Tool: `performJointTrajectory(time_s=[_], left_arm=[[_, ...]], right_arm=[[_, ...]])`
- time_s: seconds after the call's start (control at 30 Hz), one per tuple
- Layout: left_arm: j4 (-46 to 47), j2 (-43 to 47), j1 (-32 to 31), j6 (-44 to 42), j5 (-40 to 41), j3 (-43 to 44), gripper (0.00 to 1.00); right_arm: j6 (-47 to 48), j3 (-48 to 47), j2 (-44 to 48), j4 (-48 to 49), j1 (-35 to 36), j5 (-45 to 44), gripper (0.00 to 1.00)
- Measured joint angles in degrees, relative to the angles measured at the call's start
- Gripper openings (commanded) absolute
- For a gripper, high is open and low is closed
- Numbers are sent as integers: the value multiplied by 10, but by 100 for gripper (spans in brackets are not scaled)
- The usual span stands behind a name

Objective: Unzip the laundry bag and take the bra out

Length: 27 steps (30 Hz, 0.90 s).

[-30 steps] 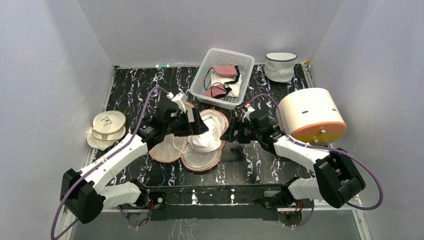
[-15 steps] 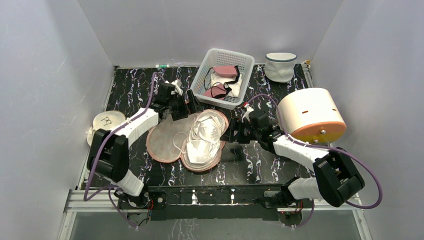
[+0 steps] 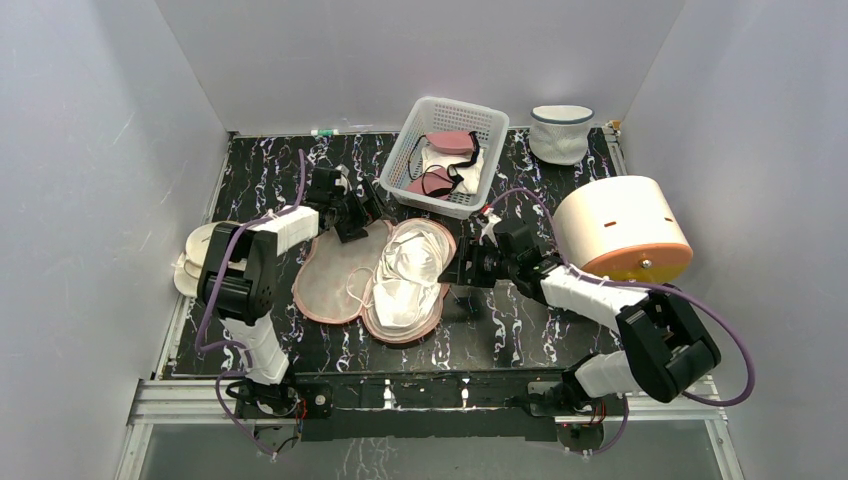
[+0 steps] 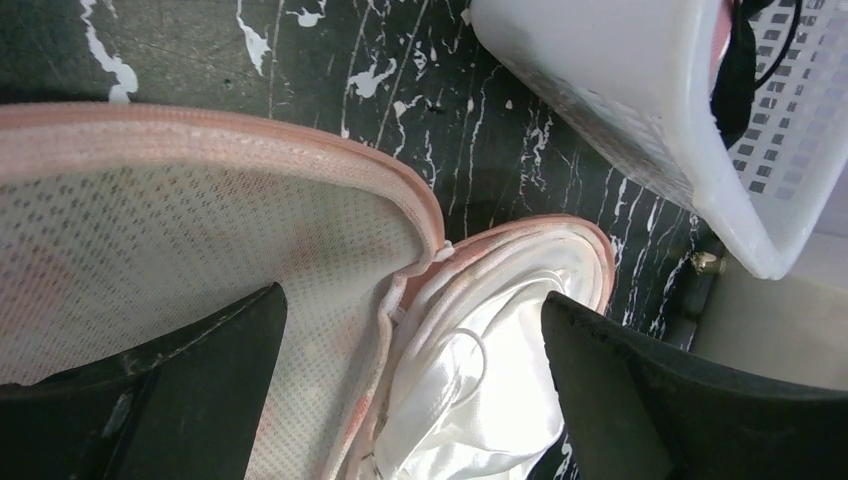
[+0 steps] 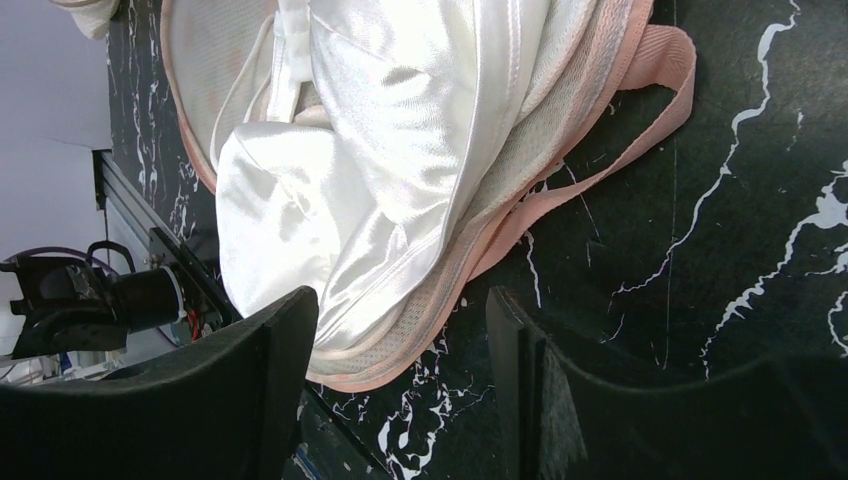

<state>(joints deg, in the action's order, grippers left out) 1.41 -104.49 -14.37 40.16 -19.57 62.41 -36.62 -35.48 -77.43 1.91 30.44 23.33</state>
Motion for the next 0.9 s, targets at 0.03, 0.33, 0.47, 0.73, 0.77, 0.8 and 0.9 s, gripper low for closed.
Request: performJointTrajectory(time_s=[0.03,0.33,0.47,0.73,0.77,0.8,0.9], left_arm=[[-2,0,0,0,-3,0,98],[-27,36,2,-17,-54,39,98],[-36,91,2,-43,-51,86,98],[8,186,3,-134,3,138,98],[15,191,3,-148,9,135,98],[23,197,3,-163,16,127,98],[40,209,3,-199,34,85,99]], right_arm=[[0,0,-3,0,0,2,59],[2,-23,-18,-4,2,4,55],[6,-43,-26,-7,2,-1,49],[17,-95,-68,-31,2,-40,38],[19,-106,-75,-39,2,-47,38],[22,-116,-81,-44,2,-55,37],[30,-147,-99,-52,2,-76,36]])
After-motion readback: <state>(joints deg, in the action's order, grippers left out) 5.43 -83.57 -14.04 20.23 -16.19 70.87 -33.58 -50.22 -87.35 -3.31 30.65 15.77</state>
